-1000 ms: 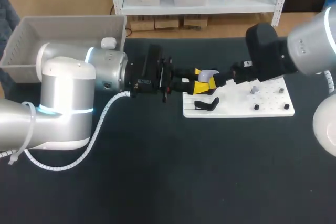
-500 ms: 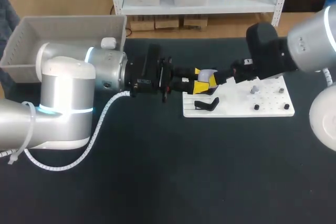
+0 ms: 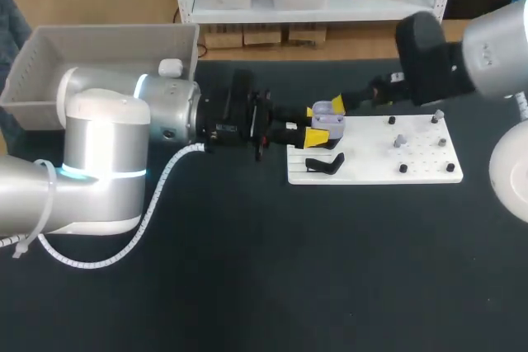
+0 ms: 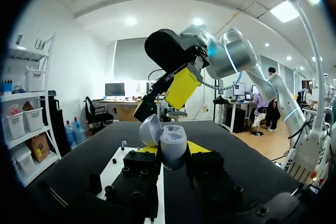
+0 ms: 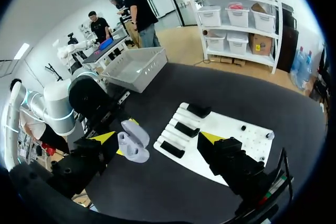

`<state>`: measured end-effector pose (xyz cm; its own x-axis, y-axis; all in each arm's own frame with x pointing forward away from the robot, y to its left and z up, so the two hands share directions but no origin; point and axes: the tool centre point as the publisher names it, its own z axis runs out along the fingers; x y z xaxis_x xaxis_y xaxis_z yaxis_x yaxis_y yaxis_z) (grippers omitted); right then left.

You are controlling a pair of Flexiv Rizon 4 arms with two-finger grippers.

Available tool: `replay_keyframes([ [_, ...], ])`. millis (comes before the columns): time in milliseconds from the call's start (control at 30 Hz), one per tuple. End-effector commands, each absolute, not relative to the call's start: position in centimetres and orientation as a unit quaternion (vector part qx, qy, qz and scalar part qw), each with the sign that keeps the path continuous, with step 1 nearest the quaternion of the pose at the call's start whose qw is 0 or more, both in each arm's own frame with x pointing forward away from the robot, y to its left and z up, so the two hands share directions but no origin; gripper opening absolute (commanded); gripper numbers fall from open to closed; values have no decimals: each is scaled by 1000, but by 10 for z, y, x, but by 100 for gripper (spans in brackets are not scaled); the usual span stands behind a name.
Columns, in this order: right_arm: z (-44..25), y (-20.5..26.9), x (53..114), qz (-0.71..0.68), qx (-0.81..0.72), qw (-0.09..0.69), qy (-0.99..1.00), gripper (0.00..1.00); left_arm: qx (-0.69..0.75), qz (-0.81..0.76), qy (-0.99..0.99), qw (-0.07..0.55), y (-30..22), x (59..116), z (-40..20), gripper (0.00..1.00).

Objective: Pick up each earbud case from the left stands, insert the matching earbuds, close the lid, and place the case in the box.

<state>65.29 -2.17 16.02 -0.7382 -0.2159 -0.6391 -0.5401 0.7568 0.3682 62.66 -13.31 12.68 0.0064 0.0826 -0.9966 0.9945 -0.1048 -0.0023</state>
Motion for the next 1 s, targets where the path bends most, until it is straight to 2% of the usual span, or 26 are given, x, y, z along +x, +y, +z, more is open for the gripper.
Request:
replay_keyframes([
  [33,178,-41,652,224,-207,312,900,100,549,-499,484,465,-131,626,125,0],
  [400,195,-90,678,144,-210,304,918,100,547,-486,487,477,-126,640,124,0],
  [633,170,-109,688,31,-245,235,940,100,549,-482,487,478,-131,646,126,0],
  [1000,141,-139,703,-29,-249,175,952,100,548,-481,492,475,-138,646,124,0],
])
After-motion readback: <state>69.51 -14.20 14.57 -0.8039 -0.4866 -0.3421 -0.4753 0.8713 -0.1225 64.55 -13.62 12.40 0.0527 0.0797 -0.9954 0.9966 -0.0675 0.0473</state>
